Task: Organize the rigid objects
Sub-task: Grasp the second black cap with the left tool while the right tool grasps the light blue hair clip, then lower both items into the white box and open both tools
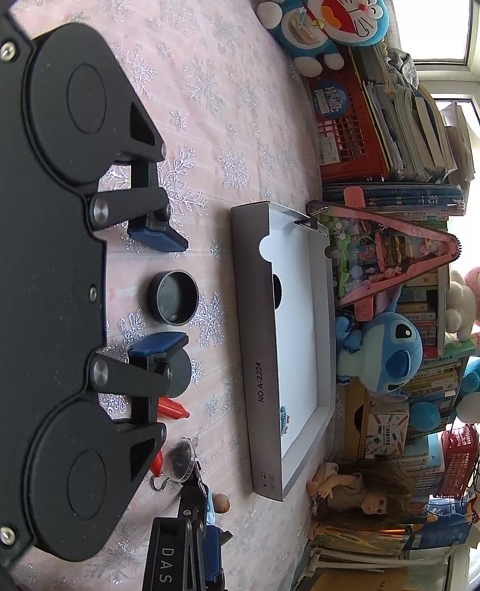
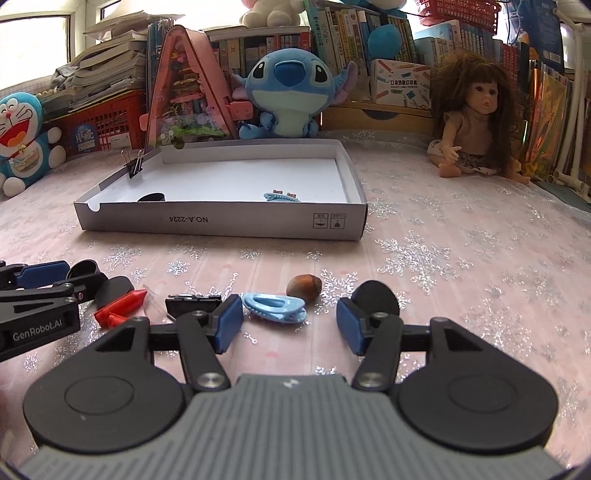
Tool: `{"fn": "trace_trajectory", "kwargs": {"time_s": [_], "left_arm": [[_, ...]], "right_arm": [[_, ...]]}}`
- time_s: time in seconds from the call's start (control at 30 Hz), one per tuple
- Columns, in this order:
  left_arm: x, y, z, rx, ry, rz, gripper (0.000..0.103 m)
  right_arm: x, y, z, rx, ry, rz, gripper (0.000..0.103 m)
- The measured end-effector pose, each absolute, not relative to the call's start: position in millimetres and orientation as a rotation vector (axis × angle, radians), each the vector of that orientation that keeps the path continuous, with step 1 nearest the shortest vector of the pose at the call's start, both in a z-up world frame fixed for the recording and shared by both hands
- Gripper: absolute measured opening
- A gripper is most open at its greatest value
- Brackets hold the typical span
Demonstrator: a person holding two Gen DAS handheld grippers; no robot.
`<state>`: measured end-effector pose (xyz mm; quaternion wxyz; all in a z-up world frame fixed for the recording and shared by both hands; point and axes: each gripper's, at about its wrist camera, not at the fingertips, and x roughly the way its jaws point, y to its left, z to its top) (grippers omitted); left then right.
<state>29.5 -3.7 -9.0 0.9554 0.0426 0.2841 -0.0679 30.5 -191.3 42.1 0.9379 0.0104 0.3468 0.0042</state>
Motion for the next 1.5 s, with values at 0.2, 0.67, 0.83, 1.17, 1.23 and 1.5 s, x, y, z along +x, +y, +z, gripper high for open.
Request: {"fn": "trace_trajectory", "kwargs": {"time_s": [0.2,0.67,0.83,1.17,1.23,1.5], "left_arm": [[28.5,-3.8,-9.3,0.086,0.576,-0.138,0.045],[25.9,-4.6,4.2,0.069,0.58,-0.175,0.03],[34.6,-0.2,20.8,0.038,0.566,-0.182,0.03],[54.2,4.9,40.5,-0.017,0.565,-0.186,0.03],[61.5,7.0,44.3,-0.028,0.568,-0.185,0.03],[93.4,12.7,57.0,-0.056,0.577,-0.17,0.03]], "right_arm": [[26.8,-187.0,46.0,0.026,0.692,0.008,0.062],[28.4,-185.5,54.3,0.016,0.666,0.031,0.042],[35.5,-191.4,63.0,0.031,0.647,0.025,0.043],[48.6,-198.4,71.4,0.045,0.631,0.034,0.043],[53.2,-201.1,72.3,0.053,0.634,0.035,0.043],[79.3,-214.5,75.3,0.105,0.648,0.053,0.043]]}}
